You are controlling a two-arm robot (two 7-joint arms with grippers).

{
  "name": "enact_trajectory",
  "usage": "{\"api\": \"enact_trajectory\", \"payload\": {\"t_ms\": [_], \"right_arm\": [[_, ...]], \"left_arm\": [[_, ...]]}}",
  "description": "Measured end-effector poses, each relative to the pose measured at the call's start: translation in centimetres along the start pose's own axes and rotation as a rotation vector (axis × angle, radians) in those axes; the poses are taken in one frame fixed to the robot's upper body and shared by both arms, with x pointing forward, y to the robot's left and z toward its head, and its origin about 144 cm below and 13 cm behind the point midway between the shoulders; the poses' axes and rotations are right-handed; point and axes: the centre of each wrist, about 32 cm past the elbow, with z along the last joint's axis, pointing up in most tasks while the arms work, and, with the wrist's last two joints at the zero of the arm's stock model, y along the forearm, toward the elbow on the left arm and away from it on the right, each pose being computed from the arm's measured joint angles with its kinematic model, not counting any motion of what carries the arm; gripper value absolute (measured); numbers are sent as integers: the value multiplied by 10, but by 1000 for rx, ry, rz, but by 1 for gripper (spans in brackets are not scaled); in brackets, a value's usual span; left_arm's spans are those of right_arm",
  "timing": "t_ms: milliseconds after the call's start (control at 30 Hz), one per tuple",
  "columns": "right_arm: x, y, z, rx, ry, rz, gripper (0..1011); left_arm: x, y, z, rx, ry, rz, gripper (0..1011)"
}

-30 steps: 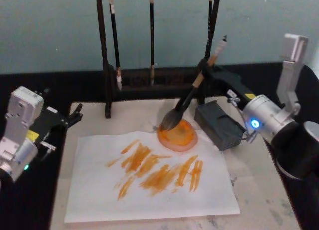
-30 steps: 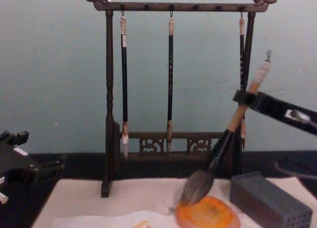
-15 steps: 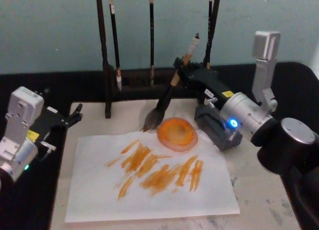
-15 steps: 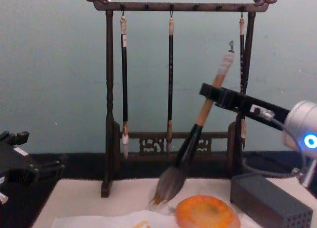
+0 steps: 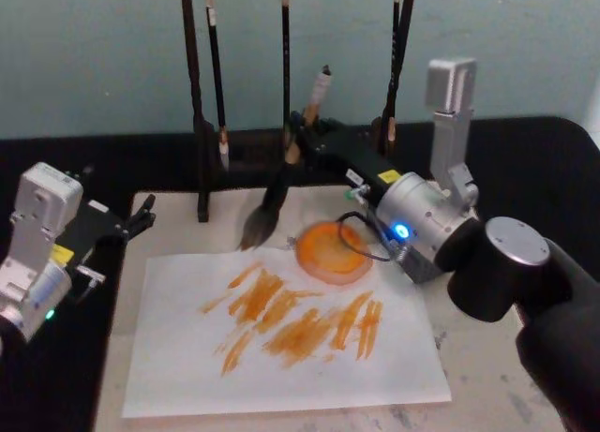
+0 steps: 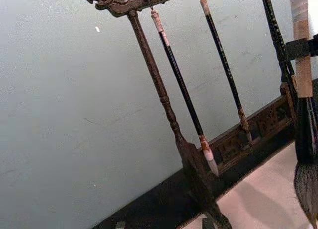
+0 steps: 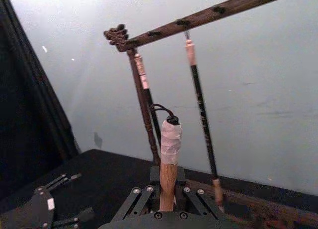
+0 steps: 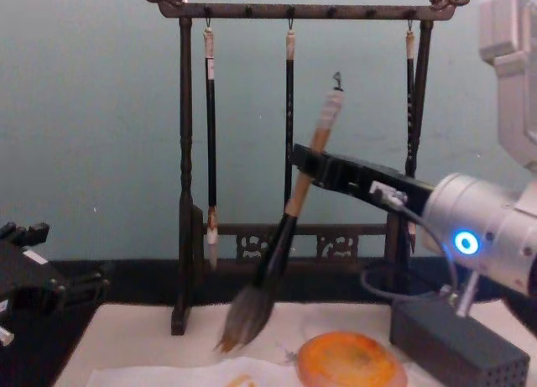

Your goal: Pick up the brush from the inkstone, write on the paper, then place the brush back to its original position.

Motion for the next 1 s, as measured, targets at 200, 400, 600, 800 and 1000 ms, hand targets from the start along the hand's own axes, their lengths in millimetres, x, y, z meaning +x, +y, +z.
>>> {"api": "enact_trajectory", "payload": {"t_ms": [200,400,600,800,1000], "right_arm": [[-6,5,-3,-1,-6,24,171],[-11,5,-8,-12,-18,46,171],[-14,4,-13,-20,-31,57,171],[-18,3,-18,-30,-39,71,171],[-21,4,-21,-32,-51,75,172]], "left_arm": [[0,0,0,0,0,0,1001],[0,0,0,0,0,0,1001],[0,0,0,0,0,0,1001],[0,0,0,0,0,0,1001],[0,0,0,0,0,0,1001]]}}
